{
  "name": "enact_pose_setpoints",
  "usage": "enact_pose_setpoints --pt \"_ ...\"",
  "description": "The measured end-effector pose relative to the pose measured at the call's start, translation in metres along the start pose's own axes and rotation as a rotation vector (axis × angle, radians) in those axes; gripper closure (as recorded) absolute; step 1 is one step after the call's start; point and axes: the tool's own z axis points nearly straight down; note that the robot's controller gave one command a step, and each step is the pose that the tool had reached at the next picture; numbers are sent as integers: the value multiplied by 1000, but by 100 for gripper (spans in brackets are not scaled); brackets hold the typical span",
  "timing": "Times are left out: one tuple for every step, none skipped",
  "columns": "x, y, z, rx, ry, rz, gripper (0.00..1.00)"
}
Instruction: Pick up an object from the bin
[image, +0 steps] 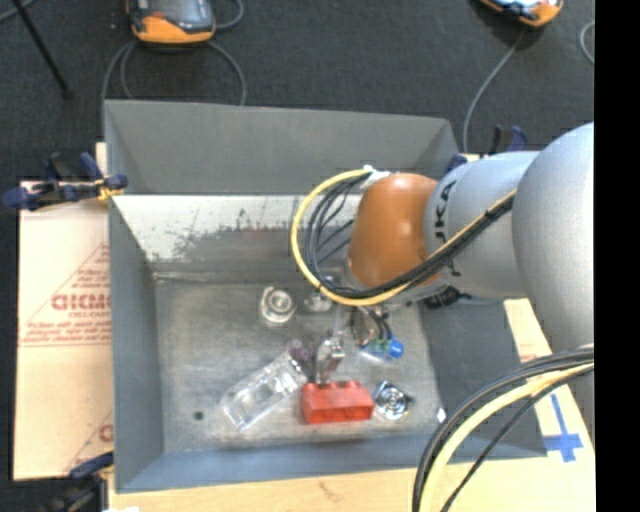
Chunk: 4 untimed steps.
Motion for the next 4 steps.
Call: enact_pose_setpoints --pt "5 -2 1 -3 -2 134 0" --pt "3 -5 0 1 -10 134 100" --pt "1 -5 -18 2 7 131 100" --pt "-2 -5 -73 2 4 127 100"
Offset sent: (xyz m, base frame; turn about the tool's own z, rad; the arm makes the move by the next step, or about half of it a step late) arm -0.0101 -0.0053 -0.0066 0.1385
